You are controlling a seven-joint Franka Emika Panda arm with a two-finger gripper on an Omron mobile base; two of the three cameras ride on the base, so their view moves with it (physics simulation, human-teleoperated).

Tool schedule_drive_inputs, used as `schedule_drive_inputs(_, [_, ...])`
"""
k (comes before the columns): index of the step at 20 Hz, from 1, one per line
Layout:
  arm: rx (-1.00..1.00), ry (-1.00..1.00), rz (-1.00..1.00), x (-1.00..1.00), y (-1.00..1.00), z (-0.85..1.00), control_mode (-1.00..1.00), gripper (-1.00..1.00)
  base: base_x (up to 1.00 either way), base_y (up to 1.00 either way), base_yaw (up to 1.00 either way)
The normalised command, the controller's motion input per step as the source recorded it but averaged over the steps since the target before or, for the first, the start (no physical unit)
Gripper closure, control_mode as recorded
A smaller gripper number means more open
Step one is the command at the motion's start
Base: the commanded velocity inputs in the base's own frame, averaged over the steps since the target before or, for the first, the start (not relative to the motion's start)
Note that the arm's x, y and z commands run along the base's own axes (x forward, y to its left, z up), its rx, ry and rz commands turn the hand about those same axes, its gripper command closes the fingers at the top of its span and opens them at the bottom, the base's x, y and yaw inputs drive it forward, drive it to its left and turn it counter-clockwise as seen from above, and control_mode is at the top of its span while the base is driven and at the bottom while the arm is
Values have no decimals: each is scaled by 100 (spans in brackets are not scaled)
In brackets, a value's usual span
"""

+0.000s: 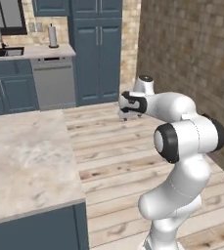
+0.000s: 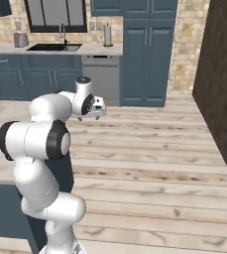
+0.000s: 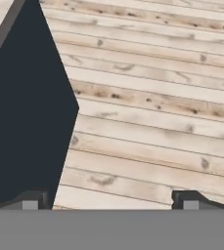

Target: Retrieve the butter from the fridge and place it on a plate on the dining table. Then retrieve the butter knife by the fridge and place it near the plate.

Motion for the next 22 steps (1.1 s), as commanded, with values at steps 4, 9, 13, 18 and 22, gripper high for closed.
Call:
schedule_drive_inputs(4, [0, 0, 0, 0, 0, 0, 100, -100, 100, -5, 0])
schedule_drive_inputs(9, [0, 0, 0, 0, 0, 0, 100, -100, 100, -59, 3])
schedule_drive_inputs(13, [0, 0, 0, 0, 0, 0, 100, -100, 100, -50, 2])
schedule_drive_inputs(18, [0, 0, 0, 0, 0, 0, 100, -100, 100, -21, 3])
schedule_drive_inputs(22, [0, 0, 0, 0, 0, 0, 100, -100, 100, 0, 11])
